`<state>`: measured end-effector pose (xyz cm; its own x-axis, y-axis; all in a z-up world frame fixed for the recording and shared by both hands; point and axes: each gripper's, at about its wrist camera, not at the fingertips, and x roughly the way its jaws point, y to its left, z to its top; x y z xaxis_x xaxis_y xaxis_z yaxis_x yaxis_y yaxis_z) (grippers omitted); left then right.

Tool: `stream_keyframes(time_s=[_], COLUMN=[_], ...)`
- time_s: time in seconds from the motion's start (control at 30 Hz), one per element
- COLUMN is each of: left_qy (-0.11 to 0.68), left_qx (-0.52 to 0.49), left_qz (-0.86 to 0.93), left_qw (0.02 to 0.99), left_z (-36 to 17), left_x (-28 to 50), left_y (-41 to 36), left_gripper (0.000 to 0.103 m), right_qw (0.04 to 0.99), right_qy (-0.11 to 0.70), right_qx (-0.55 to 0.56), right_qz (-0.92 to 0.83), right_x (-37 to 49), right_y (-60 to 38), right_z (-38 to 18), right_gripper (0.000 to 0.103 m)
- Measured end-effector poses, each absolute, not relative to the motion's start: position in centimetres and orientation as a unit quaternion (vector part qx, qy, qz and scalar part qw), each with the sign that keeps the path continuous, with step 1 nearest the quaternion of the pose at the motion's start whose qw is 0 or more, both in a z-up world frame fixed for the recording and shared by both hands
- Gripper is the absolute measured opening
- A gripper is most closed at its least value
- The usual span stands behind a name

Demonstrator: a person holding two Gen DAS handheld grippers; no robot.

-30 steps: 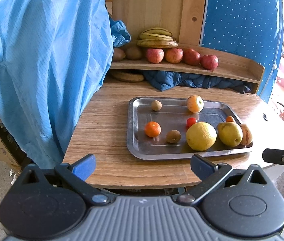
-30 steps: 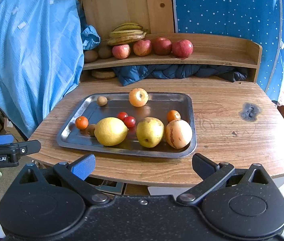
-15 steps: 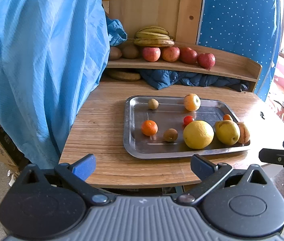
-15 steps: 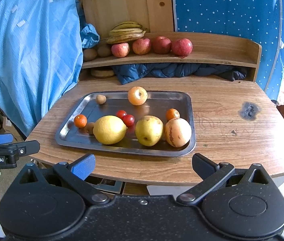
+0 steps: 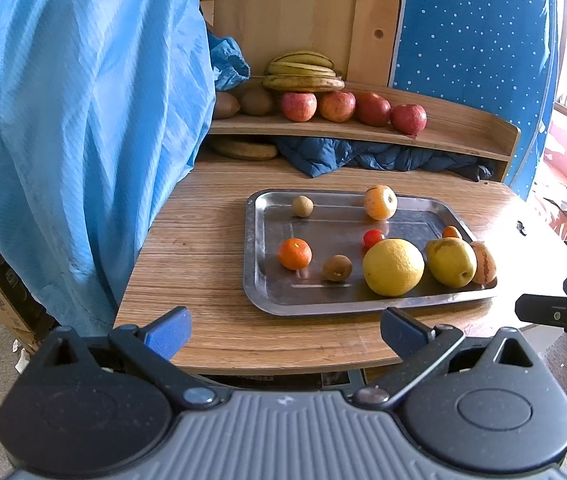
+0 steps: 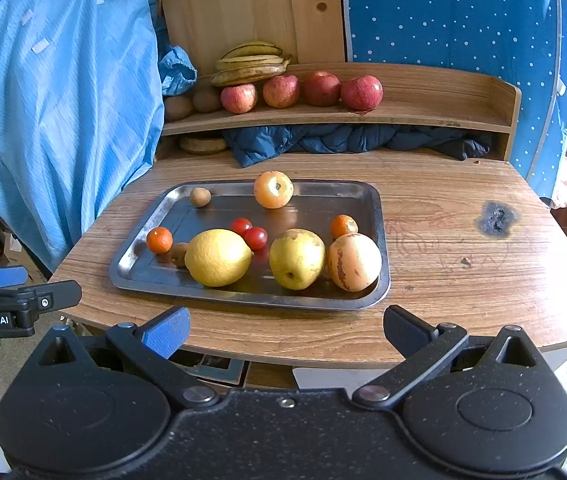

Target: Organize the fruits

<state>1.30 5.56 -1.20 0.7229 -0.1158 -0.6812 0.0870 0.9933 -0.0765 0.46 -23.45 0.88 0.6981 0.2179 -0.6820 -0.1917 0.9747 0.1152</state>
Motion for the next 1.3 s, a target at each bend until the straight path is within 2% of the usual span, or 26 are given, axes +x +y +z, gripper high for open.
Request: stream_keyframes(time_s=[1.3], left_qy=[0.381], left_qx=[-0.029], left_qz=[-0.062], left_qw=[0.922], left_z=[-1.13], left_x=[1.39], left_y=[5.01], left_gripper=[0.102], right_qw=[0.921], right_qy=[0.372], right_qx=[0.017], right_qz=[0.112], right_x=[0.57], right_y=[-23.69], right_z=[0.88], right_gripper=[0.102])
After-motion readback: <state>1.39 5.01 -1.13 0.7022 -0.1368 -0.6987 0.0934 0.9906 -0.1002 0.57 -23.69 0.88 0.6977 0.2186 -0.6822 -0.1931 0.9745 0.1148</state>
